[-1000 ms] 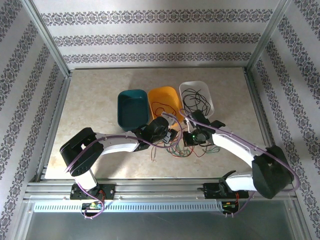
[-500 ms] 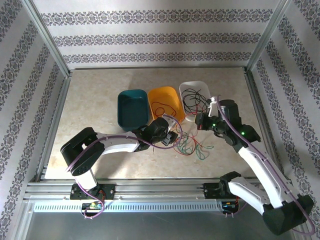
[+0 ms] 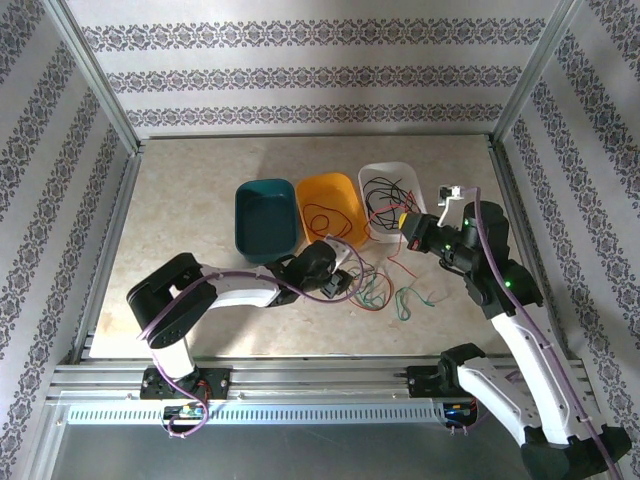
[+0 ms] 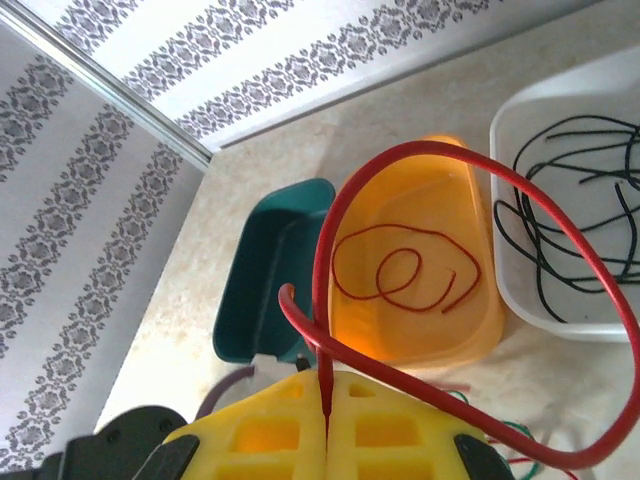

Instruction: Untangle the cables

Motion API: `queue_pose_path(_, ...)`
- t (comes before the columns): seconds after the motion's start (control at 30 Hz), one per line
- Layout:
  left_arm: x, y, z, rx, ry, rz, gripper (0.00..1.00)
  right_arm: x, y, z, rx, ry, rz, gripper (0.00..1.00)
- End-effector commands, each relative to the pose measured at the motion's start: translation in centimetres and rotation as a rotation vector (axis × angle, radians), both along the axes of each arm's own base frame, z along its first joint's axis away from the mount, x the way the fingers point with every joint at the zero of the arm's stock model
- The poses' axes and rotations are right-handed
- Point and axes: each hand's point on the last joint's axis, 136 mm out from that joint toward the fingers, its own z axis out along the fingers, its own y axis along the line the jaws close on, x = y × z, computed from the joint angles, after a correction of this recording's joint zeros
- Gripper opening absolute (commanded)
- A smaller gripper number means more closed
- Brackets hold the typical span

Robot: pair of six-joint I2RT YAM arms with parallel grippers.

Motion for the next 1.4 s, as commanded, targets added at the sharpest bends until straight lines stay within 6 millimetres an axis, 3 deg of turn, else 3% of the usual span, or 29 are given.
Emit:
queue_pose_path(0.0,1.7,1.3,4.9,-0.113,-0.169,0.138,0.50,1.2,0.4,2.1,0.055,-0.045,-0.005,0.00)
queue_pose_path(0.13,3.2,5.6,10.2,-0.190,-0.332,0.369,0.51,3.2,1.2,2.7,0.057,-0.061,-0.013,0.00)
queue_pose_path(0.2,3.9,9.1,12.3,-0.185,-0.411,0.544,0.51,4.4,1.8,2.6,0.030,-0.063,-0.019,0.00)
queue_pose_path(0.33,3.8,15.5,14.5,-0.088,-0.516,0.836,0.52,7.4,3.7,1.9,0.011,-0.063,-0.012,0.00)
queue_pose_path(0.5,2.7,18.8,15.0,-0.006,-0.558,0.931,0.52,12.2,6.4,1.1,0.000,-0.067,-0.016,0.00)
queue_pose_path(0.63,1.9,20.0,14.4,-0.013,-0.535,0.962,0.53,15.8,8.4,-0.5,-0.010,-0.050,-0.014,0.00)
queue_pose_path(0.83,1.5,20.4,13.5,-0.010,-0.504,0.966,0.53,19.8,10.6,-6.1,0.001,0.052,-0.033,0.00)
queue_pose_path(1.0,1.8,19.9,13.7,0.002,-0.511,0.934,0.53,20.2,13.5,-10.7,-0.028,0.139,0.002,0.00)
queue_pose_path(1.17,2.2,19.1,13.6,0.011,-0.508,0.905,0.53,19.5,15.3,-14.0,-0.005,0.241,0.017,0.00)
queue_pose_path(1.37,2.4,18.3,13.3,-0.001,-0.489,0.877,0.53,19.5,14.0,-16.1,-0.026,0.305,-0.052,0.00)
